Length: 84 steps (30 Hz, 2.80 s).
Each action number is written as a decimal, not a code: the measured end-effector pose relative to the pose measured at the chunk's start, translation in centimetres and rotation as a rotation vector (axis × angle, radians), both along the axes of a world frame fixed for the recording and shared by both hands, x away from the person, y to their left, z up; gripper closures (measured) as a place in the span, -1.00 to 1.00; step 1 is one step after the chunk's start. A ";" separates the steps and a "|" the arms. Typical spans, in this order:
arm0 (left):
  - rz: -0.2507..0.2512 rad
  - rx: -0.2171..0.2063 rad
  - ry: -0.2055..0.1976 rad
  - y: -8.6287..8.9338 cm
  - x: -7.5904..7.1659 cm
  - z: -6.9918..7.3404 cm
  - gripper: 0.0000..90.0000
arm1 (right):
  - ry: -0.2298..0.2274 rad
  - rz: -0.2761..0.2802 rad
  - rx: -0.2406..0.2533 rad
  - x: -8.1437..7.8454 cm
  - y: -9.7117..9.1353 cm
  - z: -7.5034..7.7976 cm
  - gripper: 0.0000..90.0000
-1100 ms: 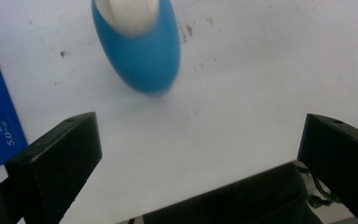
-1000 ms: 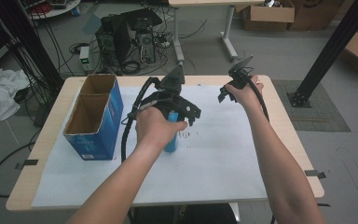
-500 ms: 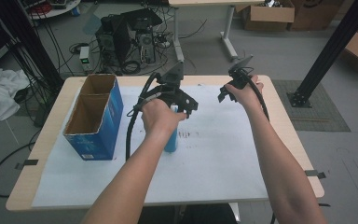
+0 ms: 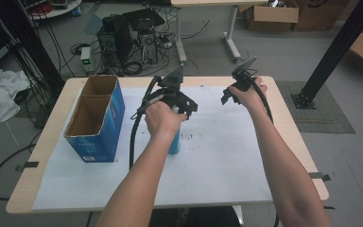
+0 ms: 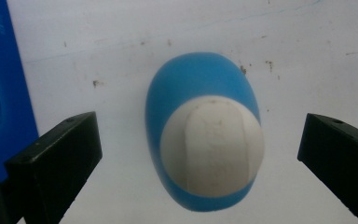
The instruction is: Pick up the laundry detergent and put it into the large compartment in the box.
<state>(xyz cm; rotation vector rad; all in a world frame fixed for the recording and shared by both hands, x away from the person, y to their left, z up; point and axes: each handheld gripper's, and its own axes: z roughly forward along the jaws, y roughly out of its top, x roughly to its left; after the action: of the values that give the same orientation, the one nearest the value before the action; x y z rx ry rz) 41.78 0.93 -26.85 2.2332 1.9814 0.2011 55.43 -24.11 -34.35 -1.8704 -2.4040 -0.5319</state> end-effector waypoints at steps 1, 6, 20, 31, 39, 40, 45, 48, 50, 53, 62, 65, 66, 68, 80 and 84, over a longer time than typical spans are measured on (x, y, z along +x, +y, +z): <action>-0.001 0.000 0.006 0.0 0.1 -0.2 -1.00 | 0.003 -0.001 -0.001 0.0 0.0 0.0 -0.49; 0.001 0.003 0.015 -0.1 0.3 -0.9 -1.00 | 0.001 0.005 -0.002 0.0 0.0 0.0 -0.49; 0.010 0.016 -0.017 -0.1 0.5 -1.2 -0.65 | 0.004 0.009 0.003 0.0 0.0 -0.1 -0.49; -0.002 0.015 -0.013 -0.3 0.4 -1.2 -0.51 | 0.009 0.003 0.010 -0.1 0.0 -0.1 -0.50; 0.006 0.017 -0.018 -0.1 0.2 -1.0 -0.45 | 0.006 0.011 0.007 -0.2 0.0 -0.1 -0.50; 0.005 0.015 -0.018 0.0 0.2 -1.0 -0.43 | 0.005 0.012 0.007 -0.2 0.0 -0.1 -0.50; -0.002 0.022 -0.011 -0.1 0.2 -1.1 -0.41 | 0.007 0.008 0.014 -0.3 0.1 0.0 -0.50; -0.002 0.011 -0.009 -0.1 0.1 -1.2 -0.38 | 0.003 0.016 0.010 -0.3 0.2 0.0 -0.50; -0.005 0.012 -0.002 -0.1 0.1 -1.3 -0.36 | 0.004 0.014 0.013 -0.3 0.3 0.0 -0.49; -0.007 0.002 0.003 0.1 0.1 -1.5 -0.34 | 0.004 0.015 0.011 -0.3 0.3 -0.1 -0.49; -0.005 -0.015 0.004 0.0 0.3 -1.5 -0.25 | 0.009 0.016 0.009 -0.2 0.3 -0.1 -0.49; -0.005 -0.018 0.007 0.0 0.3 -1.5 -0.23 | 0.010 0.017 0.009 -0.2 0.3 -0.2 -0.49; -0.008 -0.017 0.009 0.0 0.3 -1.5 -0.22 | 0.011 0.014 0.012 -0.2 0.3 -0.3 -0.49; -0.007 -0.014 0.008 -0.1 0.3 -1.5 -0.22 | 0.011 0.017 0.017 -0.1 0.3 -0.3 -0.49; -0.005 -0.022 0.024 0.1 0.5 -1.5 -0.20 | 0.014 0.014 0.015 -0.1 0.2 -0.4 -0.49; -0.025 -0.018 0.039 0.1 0.6 -1.4 -0.19 | 0.011 0.011 0.020 -0.2 0.1 -0.2 -0.49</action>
<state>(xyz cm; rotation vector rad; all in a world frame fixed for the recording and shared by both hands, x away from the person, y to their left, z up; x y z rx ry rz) 42.38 1.01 -28.24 2.2670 1.9649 0.1368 55.27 -23.98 -34.58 -1.8459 -2.3925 -0.5414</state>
